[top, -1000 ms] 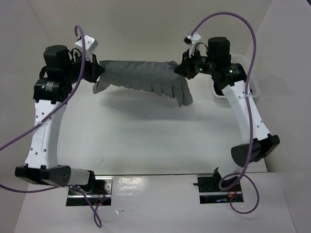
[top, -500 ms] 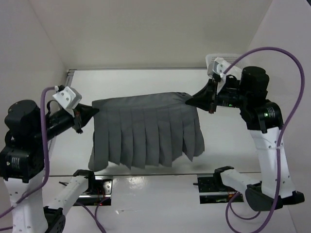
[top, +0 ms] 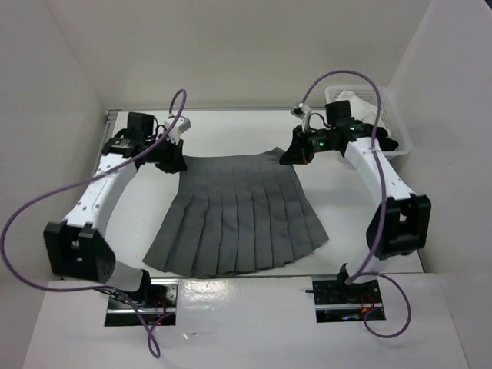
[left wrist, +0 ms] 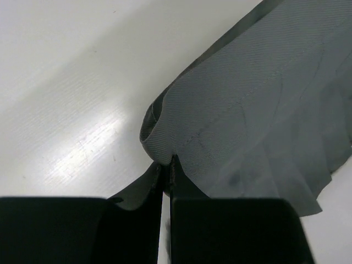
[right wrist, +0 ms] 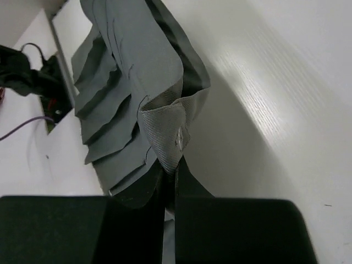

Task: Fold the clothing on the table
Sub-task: Flatten the skirt out

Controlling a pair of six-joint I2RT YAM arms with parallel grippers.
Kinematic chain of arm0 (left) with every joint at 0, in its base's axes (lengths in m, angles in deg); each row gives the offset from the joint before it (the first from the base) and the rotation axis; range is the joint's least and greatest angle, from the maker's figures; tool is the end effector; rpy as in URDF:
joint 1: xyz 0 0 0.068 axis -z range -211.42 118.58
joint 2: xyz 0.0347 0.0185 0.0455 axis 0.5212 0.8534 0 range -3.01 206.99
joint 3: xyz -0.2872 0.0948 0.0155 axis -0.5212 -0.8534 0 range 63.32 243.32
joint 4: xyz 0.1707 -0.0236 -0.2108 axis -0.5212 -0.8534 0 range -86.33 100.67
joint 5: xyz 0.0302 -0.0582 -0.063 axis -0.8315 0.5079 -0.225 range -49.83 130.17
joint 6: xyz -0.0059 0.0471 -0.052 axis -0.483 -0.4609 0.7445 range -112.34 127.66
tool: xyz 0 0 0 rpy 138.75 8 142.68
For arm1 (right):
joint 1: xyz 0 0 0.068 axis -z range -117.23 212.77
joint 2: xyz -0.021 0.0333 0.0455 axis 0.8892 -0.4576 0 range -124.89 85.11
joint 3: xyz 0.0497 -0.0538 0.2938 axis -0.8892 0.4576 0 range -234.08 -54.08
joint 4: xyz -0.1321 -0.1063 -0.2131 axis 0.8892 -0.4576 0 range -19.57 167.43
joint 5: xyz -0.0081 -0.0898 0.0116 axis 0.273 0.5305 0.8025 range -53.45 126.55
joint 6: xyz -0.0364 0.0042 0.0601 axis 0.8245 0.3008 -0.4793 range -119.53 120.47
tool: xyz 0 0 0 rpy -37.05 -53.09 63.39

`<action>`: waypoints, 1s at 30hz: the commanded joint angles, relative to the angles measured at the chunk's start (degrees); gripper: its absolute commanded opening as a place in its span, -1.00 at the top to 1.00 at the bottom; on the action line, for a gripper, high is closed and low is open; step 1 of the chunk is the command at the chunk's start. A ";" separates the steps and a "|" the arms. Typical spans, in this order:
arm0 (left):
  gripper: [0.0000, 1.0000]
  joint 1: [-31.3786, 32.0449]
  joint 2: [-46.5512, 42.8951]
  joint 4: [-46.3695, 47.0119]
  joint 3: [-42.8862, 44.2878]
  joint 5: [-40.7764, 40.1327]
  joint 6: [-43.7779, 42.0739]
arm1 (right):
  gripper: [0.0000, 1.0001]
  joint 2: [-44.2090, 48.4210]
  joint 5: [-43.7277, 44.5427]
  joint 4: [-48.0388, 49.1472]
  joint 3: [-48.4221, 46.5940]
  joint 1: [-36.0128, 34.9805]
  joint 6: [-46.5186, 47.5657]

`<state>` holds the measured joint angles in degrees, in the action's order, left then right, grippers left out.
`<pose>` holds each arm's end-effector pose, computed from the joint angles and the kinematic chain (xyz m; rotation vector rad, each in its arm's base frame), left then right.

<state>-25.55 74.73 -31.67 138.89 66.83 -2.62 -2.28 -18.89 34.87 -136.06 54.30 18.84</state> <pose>0.3011 -0.0569 0.3640 0.5462 2.2325 -0.5045 0.3284 0.0969 0.3644 -0.9155 1.9783 1.0478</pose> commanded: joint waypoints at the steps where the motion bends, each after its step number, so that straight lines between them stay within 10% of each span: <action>1: 1.00 0.02 7.67 8.32 3.35 -3.80 -1.41 | 1.00 -6.87 4.71 5.39 -3.00 -0.84 -0.01; 20: 0.94 -0.51 45.91 17.47 29.71 -16.80 0.00 | 1.00 -46.35 20.72 7.86 -35.32 -4.80 0.97; 26: -0.26 -1.56 47.07 20.72 31.30 -19.00 4.04 | -0.06 -50.07 29.15 8.64 -44.75 -4.80 -3.86; 30: -0.84 -3.58 45.14 22.31 30.52 -24.00 7.73 | -0.26 -50.07 36.71 9.17 -49.41 -4.80 -8.08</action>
<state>-27.23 121.39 -12.72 168.35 47.11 1.55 -53.14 10.61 42.15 -180.12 49.77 14.60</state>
